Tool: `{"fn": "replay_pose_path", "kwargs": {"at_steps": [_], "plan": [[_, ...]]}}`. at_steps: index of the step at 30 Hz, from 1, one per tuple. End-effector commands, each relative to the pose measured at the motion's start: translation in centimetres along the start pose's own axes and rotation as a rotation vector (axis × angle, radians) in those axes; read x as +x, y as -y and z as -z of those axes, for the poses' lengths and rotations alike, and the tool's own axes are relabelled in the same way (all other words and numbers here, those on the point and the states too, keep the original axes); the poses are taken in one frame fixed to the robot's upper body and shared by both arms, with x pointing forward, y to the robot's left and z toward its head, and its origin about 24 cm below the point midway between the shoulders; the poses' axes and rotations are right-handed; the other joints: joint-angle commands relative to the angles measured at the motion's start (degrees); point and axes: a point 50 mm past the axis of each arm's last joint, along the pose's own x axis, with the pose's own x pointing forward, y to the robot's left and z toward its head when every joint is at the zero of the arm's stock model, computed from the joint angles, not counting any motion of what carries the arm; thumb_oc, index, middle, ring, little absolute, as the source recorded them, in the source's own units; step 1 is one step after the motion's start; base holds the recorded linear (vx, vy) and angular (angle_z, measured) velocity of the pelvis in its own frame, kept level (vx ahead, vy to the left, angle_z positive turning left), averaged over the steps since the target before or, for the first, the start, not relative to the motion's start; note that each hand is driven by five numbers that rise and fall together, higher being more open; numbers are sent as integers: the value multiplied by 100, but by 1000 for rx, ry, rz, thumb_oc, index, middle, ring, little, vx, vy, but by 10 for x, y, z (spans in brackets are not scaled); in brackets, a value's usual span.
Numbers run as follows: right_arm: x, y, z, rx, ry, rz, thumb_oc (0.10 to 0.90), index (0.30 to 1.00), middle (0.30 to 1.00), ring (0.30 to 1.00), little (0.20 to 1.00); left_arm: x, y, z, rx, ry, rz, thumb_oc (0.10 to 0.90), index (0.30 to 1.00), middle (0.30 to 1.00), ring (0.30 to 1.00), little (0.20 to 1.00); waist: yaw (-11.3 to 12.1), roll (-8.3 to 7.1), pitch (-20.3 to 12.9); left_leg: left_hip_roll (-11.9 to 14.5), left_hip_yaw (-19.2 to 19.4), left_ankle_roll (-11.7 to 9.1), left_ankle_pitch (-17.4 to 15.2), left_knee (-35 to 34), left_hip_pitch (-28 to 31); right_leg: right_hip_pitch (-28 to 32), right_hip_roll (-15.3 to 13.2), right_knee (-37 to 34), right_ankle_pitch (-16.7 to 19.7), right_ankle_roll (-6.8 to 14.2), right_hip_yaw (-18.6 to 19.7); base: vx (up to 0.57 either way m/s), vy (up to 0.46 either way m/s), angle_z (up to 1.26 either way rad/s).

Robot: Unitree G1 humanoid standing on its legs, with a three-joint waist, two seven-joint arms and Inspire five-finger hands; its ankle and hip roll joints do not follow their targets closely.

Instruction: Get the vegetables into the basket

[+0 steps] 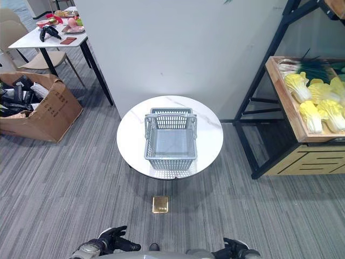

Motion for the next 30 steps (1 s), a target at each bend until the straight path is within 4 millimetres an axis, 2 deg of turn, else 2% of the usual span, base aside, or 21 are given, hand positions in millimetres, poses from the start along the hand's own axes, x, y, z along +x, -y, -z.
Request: {"fn": "replay_pose_path", "kwargs": {"at_steps": [1,2,3,4,5,6,7,8,9,10,11,12,14,18,19,20,24,28,30], "plan": [[-10,24,-96,28,343,40,900,1000,1000,1000,1000,-5,-19,13,6,-36,-44,900,1000,1000,1000,1000,93,-83,-164,-16,127,-83,-681,63,220,-222,-99,94,309,393,275,31,73,-38],[-19,32,-120,-1,433,56,900,1000,1000,1000,1000,-6,-21,14,0,-30,-46,900,1000,1000,1000,1000,98,-103,-158,-13,166,-76,-697,84,226,-232,-102,96,345,415,309,27,75,-46],[-25,37,-131,-23,474,71,900,1000,1000,1000,1000,-7,-22,15,-5,-29,-45,900,1000,1000,1000,1000,105,-112,-154,-11,181,-66,-703,95,229,-242,-99,100,354,422,334,27,78,-29],[-36,44,-154,-60,558,82,900,1000,1000,1000,1000,-8,-23,18,-12,-33,-45,900,1000,1000,1000,1000,113,-127,-151,-13,207,-56,-719,110,232,-251,-99,96,371,439,365,16,50,-18],[-36,44,-154,-60,558,82,900,1000,1000,1000,1000,-8,-23,18,-12,-33,-44,900,1000,1000,1000,1000,117,-125,-149,-12,210,-56,-721,113,234,-250,-99,96,371,440,368,31,68,-19],[-52,54,-181,-81,656,113,900,1000,1000,1000,1000,-8,-20,19,-14,-29,-32,900,1000,1000,1000,1000,150,-147,-147,-8,251,-43,-724,98,240,-265,-99,90,402,463,388,62,54,-15],[-57,42,-206,-126,699,77,900,1000,1000,1000,1000,-8,-58,-23,-5,1,-119,900,1000,1000,1000,1000,52,-144,-196,2,358,-71,-700,14,301,-288,-70,104,480,495,465,68,72,-16],[-62,30,-218,-129,766,44,900,1000,1000,1000,1000,-6,-45,-15,-27,4,-97,900,1000,1000,1000,1000,37,-165,-206,14,400,-65,-722,13,301,-308,-59,107,458,489,495,44,44,-9],[-74,28,-232,-137,840,41,900,1000,1000,1000,1000,-4,-30,-5,-42,-2,-70,900,1000,1000,1000,1000,70,-203,-213,30,415,-57,-734,13,291,-338,-47,106,449,494,518,13,32,-24],[-84,36,-241,-103,886,55,900,1000,1000,1000,1000,-4,-22,5,-53,-19,-58,900,1000,1000,1000,1000,116,-236,-233,37,407,-52,-745,13,281,-352,-44,96,458,497,510,6,15,-41],[-84,36,-241,-103,886,55,900,1000,1000,1000,1000,-4,-21,5,-53,-19,-58,900,1000,1000,1000,1000,117,-234,-236,37,407,-51,-745,13,280,-353,-44,95,458,497,510,31,20,-47],[-107,31,-270,-112,1020,50,900,1000,1000,1000,1000,-5,-13,17,-53,-51,-44,900,1000,1000,1000,1000,189,-295,-258,45,404,-38,-759,13,295,-347,-31,73,490,504,522,35,15,-26],[-119,17,-288,-102,1092,-9,900,1000,1000,1000,1000,-6,-11,26,-47,-92,-43,900,1000,1000,1000,1000,243,-343,-268,51,410,-32,-772,13,337,-304,-17,28,510,495,550,47,22,2],[-140,-16,-322,-158,1181,-120,900,1000,1000,1000,1000,-6,-14,27,-54,-112,-60,900,1000,1000,1000,1000,335,-459,-292,59,435,-35,-778,13,374,-251,-14,-60,528,496,564,43,17,-2],[-150,-32,-336,-192,1212,-160,900,1000,1000,1000,1000,-6,-14,28,-61,-116,-61,900,1000,1000,1000,1000,382,-526,-303,63,431,-38,-786,13,374,-218,-14,-111,540,489,547,40,11,-3],[-150,-33,-336,-192,1213,-160,900,1000,1000,1000,1000,-6,-14,28,-61,-115,-61,900,1000,1000,1000,1000,378,-526,-300,63,429,-38,-786,13,376,-214,-14,-114,541,489,545,40,11,-2],[-170,-60,-358,-242,1289,-193,900,1000,1000,1000,1000,-6,-13,26,-76,-113,-72,900,1000,1000,1000,1000,467,-612,-284,68,393,-39,-789,13,323,-186,-41,-227,565,484,475,24,18,5],[-194,-63,-384,-320,1333,-127,900,1000,1000,1000,1000,-7,-17,30,-86,-129,-88,900,1000,1000,1000,1000,639,-737,-224,77,278,-40,-745,13,137,-246,-69,-330,632,474,345,22,3,9],[-198,-61,-390,-330,1333,-104,900,1000,1000,1000,1000,-8,-18,32,-84,-136,-90,900,1000,1000,1000,1000,692,-771,-197,81,241,-47,-726,13,74,-266,-73,-357,643,475,295,-4,-17,18]]}}
